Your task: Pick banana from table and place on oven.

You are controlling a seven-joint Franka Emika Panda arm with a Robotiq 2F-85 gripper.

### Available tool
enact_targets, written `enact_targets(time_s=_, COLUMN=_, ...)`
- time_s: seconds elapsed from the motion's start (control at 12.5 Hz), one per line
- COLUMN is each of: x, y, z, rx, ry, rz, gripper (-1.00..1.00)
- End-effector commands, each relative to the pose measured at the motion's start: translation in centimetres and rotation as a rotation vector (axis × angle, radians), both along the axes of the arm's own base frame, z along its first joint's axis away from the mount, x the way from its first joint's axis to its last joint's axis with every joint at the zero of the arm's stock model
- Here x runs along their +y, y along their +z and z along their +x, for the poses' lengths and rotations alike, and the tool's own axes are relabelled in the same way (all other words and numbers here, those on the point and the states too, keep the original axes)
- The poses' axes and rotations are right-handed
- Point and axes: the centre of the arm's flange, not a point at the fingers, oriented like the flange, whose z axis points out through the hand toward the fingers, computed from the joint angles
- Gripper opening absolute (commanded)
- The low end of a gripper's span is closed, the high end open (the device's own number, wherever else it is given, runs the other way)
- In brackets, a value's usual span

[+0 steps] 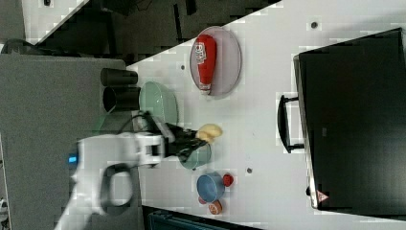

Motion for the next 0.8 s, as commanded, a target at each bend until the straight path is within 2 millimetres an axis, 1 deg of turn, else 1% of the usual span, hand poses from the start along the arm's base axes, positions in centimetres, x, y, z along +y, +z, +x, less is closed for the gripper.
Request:
enact_targets(time_s=0.08, x=-0.2, y=9.1, z=0.3, rx=-0.034, ry=-0.057, rz=0.029, gripper=-0.64)
enact_targets(time_s=0.16, x=-0.6, y=11.4, z=-0.3, rx=-0.020, ry=-0.063, rz=0.031, gripper=-0.64)
enact_targets(time_s=0.32, x=-2.2, y=14.8, z=-1.0, rx=-0.011, ry=-0.083, rz=0.040, gripper=-0.64)
enact_targets(time_s=0.48, x=-4.7, y=17.5, z=-1.1, rx=-0.048, ry=-0.111, rz=0.050, gripper=-0.64)
enact_targets(time_s=0.56, x=-6.4, y=18.3, z=-1.2, rx=-0.062, ry=-0.124, rz=0.056, gripper=-0.64)
enact_targets(time_s=0.64, x=-8.4, y=18.6, z=-1.3, rx=-0.071, ry=-0.137, rz=0.061, gripper=-0.64)
enact_targets(time_s=0.8, x=-12.7, y=18.1, z=-1.9, rx=-0.066, ry=-0.137, rz=0.052, gripper=-0.64)
